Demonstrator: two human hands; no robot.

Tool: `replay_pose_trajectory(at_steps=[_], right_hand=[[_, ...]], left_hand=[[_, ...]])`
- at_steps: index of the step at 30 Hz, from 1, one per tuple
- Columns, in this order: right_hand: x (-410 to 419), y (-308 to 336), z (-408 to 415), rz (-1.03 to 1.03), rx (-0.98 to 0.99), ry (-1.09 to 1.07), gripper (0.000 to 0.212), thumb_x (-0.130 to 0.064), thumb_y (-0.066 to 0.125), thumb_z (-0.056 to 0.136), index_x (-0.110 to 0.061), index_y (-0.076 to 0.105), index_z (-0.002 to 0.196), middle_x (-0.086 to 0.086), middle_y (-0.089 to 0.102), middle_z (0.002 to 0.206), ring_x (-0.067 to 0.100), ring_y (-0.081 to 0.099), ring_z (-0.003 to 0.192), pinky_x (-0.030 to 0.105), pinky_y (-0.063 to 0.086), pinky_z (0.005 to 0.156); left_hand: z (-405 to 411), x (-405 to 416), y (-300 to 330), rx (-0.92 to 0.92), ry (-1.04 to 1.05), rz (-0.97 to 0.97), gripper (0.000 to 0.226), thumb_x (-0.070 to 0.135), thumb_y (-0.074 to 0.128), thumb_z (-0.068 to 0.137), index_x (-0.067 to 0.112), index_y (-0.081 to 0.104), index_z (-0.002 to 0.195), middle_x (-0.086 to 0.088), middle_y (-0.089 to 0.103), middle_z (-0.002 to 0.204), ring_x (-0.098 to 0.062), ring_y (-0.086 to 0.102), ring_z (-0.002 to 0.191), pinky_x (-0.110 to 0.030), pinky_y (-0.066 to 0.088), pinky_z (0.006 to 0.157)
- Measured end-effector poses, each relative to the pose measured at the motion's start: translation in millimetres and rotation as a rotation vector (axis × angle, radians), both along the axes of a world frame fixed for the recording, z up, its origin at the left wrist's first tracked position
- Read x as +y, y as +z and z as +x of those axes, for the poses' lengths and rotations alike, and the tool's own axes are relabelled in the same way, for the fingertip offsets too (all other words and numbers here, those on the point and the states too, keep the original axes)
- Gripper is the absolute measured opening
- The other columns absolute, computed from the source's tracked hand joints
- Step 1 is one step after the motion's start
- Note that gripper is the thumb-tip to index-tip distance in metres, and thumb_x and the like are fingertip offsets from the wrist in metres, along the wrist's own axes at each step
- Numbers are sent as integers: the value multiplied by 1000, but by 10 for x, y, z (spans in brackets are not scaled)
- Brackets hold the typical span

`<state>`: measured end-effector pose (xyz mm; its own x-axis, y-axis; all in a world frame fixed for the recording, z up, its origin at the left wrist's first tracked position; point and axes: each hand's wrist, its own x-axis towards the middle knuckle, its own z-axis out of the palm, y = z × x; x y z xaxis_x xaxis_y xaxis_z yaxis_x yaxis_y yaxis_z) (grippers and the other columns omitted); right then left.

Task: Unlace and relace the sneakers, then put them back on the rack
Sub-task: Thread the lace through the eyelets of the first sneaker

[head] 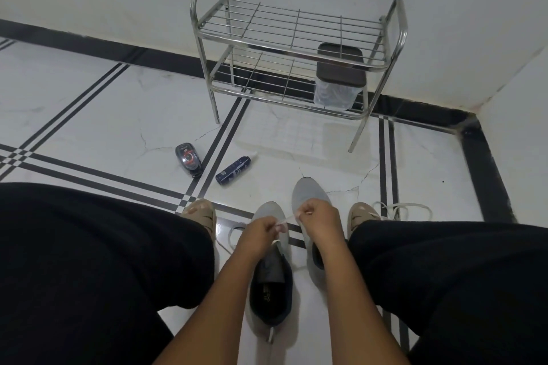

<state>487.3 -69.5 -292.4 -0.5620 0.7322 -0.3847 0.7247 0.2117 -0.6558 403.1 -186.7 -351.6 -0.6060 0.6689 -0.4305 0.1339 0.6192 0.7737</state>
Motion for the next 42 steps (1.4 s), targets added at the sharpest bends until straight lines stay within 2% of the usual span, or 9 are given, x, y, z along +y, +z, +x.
replay_pose_trajectory(at_steps=[3,7,12,15,17,19,22,30,42], right_hand=[[54,-3,12,9,2,-28,15,-13,60,90,-20,68,79,0,67,86,20,62,85,31,51,79],[-52,-95,-47,-98,7,-18,16,-12,60,88,-20,70,79,2,72,92,20,67,89,27,51,77],[-104,-353,43,-17,-116,-102,28,-5,45,91,-8,68,106,10,65,110,30,59,102,28,45,78],[-313,-644,104,-158,-217,103,15,-13,51,87,-12,66,85,11,66,95,26,62,92,27,47,76],[-494,-846,190,-208,-231,166,19,-24,57,87,-13,66,100,9,66,102,26,62,95,29,50,80],[-577,-961,273,-177,-213,118,23,-25,54,89,-19,65,109,6,65,107,25,61,98,29,49,78],[-545,-1047,300,-247,-194,10,21,-14,50,87,-22,68,94,8,69,98,27,62,91,31,50,74],[-493,-1202,288,-283,-165,-34,22,-13,50,89,-19,69,97,7,69,98,27,62,92,33,51,77],[-479,-1286,288,-326,-143,-66,16,-25,55,91,-24,69,96,4,70,97,26,63,92,39,55,83]], left_hand=[[-78,-41,-17,-5,1,-35,12,19,55,93,21,67,96,5,63,84,-12,58,79,-21,40,61],[-34,16,43,-242,75,175,12,22,62,91,13,68,96,1,65,79,-14,62,77,-27,50,73],[-30,-44,-136,56,208,-175,14,26,54,92,22,63,81,0,68,85,-17,60,81,-26,42,68],[49,-112,-216,130,182,-333,16,29,50,92,25,64,88,-1,68,97,-20,61,91,-32,48,81],[122,-110,-279,268,84,-448,22,31,46,94,27,67,99,-1,68,104,-22,59,102,-39,42,98],[184,-116,-339,393,28,-512,26,34,46,94,29,69,103,0,65,108,-22,55,109,-44,32,107],[220,-143,-439,451,28,-529,24,37,50,92,29,72,99,1,58,112,-22,50,111,-43,30,107],[241,-126,-557,352,209,-415,17,35,60,85,26,73,92,4,56,117,-19,49,112,-33,36,100],[236,-154,-578,211,210,-355,11,37,68,80,30,74,85,9,54,116,-16,48,114,-39,31,106]])
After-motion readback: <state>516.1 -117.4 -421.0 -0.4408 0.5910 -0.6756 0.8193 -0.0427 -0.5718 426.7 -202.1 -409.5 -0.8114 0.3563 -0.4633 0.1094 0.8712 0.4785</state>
